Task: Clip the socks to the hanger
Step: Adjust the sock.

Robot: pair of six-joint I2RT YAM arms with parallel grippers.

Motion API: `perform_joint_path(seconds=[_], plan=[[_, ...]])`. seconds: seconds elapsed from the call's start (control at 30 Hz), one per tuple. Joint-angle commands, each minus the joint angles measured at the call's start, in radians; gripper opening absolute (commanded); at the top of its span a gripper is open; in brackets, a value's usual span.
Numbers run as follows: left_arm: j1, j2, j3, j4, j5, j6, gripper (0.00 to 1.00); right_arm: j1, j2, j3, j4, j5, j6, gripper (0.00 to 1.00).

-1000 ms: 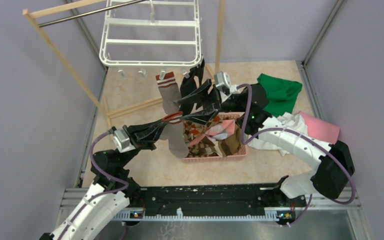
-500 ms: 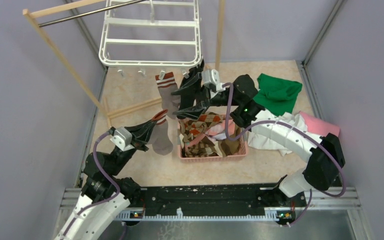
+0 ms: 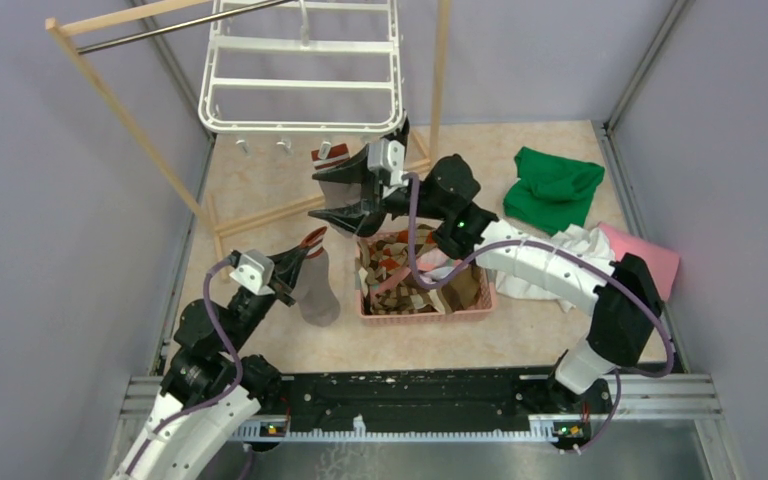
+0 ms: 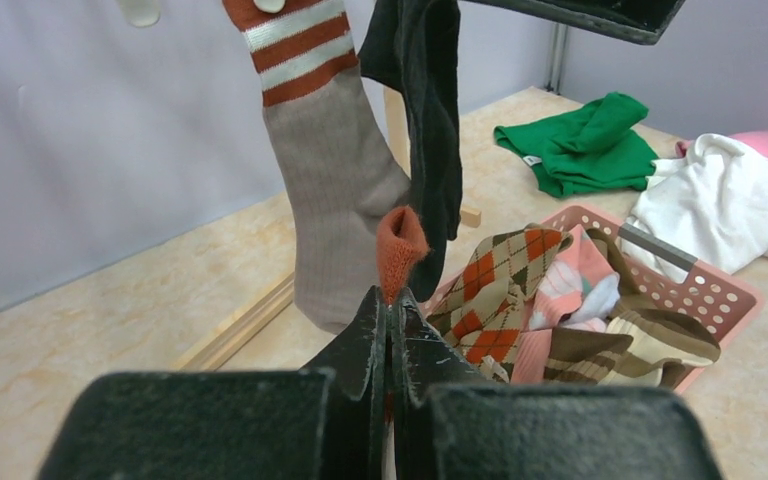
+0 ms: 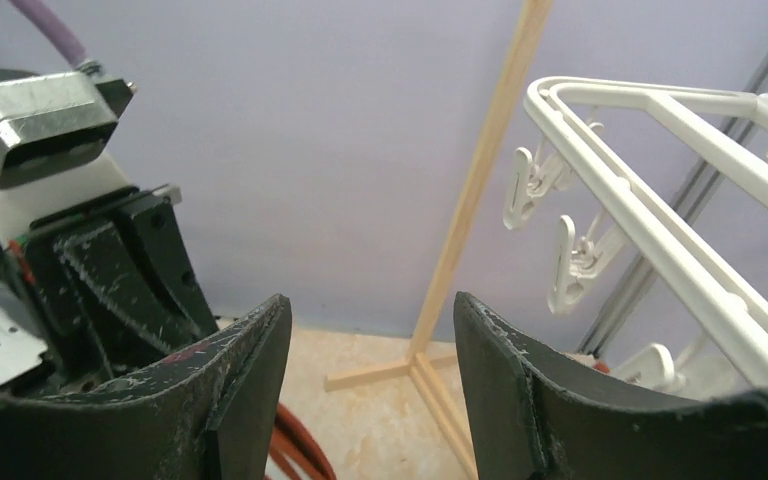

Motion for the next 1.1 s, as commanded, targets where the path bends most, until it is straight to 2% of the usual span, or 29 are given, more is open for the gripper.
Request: perform_joint_path(seconds=[0.0,0.57,0.77,1.07], plan=[[0.000,-0.010,0.015,0.004,-0.028,0.008,0.00,0.048,0.049,0.067,0.104,0.151,-0.011,0.60],[0.000,-0.046,-0.006,0.018,-0.068,-0.002,0.00,0.123,0.166,0.106,0.218,0.553,0.128,0.62],[0.000,-0.045,-0.003,0.023,-0.069,-0.001,0.00,0.133,0.198,0.112,0.242,0.594,0.164,0.61],[0.000,-0.028,0.006,0.029,-0.044,-0.010,0.00,0.125,0.220,0.119,0.289,0.665,0.115,0.62]])
